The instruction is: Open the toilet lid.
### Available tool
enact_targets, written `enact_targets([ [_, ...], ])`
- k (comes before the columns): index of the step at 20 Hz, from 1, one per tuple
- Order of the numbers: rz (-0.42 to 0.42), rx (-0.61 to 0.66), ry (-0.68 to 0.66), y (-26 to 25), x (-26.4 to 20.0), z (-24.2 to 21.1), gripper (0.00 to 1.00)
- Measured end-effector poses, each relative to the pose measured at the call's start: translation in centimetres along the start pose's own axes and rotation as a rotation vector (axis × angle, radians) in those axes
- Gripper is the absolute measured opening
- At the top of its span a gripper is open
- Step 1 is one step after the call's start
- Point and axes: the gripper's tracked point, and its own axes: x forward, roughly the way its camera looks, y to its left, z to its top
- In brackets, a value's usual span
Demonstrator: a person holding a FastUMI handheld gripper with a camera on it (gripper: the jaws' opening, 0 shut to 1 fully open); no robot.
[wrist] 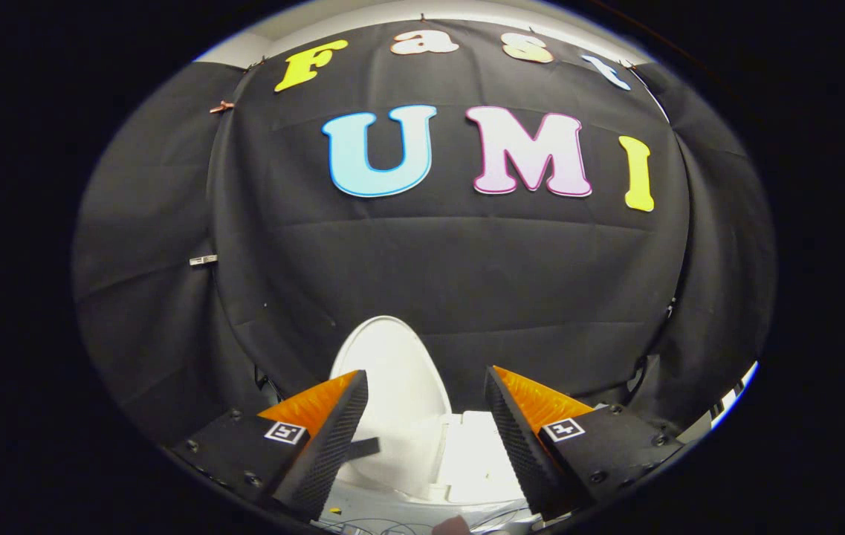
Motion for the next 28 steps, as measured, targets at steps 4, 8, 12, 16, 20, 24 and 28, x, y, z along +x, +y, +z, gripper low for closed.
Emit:
enact_targets([
  [4,-0.027,0.009,-0.063,-8.3,-0.3,0.7,0.99],
  [8,-0.048,0.03,-0.105,-16.1,0.2,-0.9,0.99],
  [12,-0.101,-0.079,-0.137,-23.2,1.7,-4.7,1.0],
  [16,-0.051,0.007,-0.076,-25.8,2.7,-10.5,1.0],
  [20,-0.089,0.032,-0.088,-28.6,3.5,-14.3,1.0],
  [24,-0.116,0.068,-0.101,-30.6,5.0,-17.4,1.0],
  [28,-0.141,0.107,-0.17,-32.9,5.7,-18.5,0.99],
])
